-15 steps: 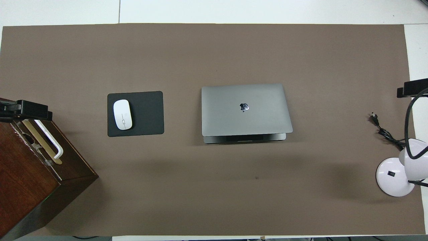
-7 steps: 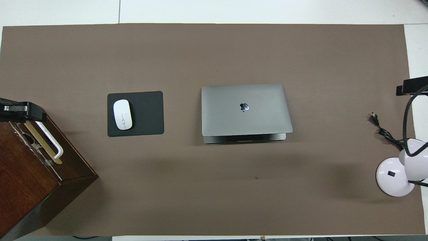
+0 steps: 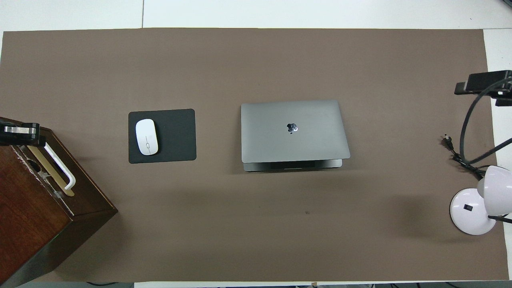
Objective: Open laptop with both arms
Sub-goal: 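Move the left gripper and the right gripper toward the laptop's near edge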
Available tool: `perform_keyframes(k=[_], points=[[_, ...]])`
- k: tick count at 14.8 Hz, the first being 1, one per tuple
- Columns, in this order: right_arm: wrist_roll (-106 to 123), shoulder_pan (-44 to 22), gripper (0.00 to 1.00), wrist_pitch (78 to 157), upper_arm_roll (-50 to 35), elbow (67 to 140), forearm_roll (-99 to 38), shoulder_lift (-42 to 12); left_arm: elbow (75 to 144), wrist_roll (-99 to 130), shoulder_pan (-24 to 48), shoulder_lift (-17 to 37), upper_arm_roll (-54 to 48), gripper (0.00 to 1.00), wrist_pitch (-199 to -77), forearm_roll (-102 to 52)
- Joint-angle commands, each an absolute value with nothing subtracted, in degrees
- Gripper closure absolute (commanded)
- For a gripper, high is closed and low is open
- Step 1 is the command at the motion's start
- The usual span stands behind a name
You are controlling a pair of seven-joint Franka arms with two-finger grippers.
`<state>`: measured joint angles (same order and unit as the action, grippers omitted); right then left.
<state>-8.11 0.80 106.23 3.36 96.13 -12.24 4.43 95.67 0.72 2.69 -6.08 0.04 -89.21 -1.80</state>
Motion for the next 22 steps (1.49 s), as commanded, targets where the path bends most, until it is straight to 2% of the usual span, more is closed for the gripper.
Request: perform_keyframes(k=[1, 4, 8, 10, 15, 18, 22], points=[[-10.9, 0.4, 0.00, 113.3, 3.1, 100.2, -16.8, 5.4, 98.3, 1.2, 3.3, -8.1, 0.2, 1.00, -90.6, -1.1], [-11.1, 0.4, 0.00, 122.7, 2.8, 105.4, -24.2, 7.1, 103.5, 1.2, 3.9, -10.1, -0.1, 1.00, -97.0, -1.9], [-9.8, -0.7, 0.00, 133.8, 2.5, 113.9, -34.5, 10.8, 115.4, 1.2, 7.5, -15.5, -0.2, 1.00, -108.9, -2.7], [-6.1, -3.5, 0.00, 142.0, 2.5, 119.5, -40.6, 12.8, 120.9, 1.1, 8.3, -17.9, -0.2, 1.00, -114.3, -2.7], [1.7, -11.1, 0.00, 154.5, 2.6, 130.3, -57.1, 19.4, 133.6, 1.1, 13.3, -23.7, -0.2, 1.00, -126.0, -2.9], [7.7, -16.6, 0.00, 161.3, 2.6, 133.1, -73.8, 22.1, 139.6, 1.2, 16.2, -27.0, -0.2, 1.00, -130.2, -3.0], [7.9, -25.7, 0.00, 173.2, 2.5, 135.5, -84.3, 23.6, 144.8, 2.3, 20.6, -27.4, -0.2, 1.00, -137.6, -3.0]])
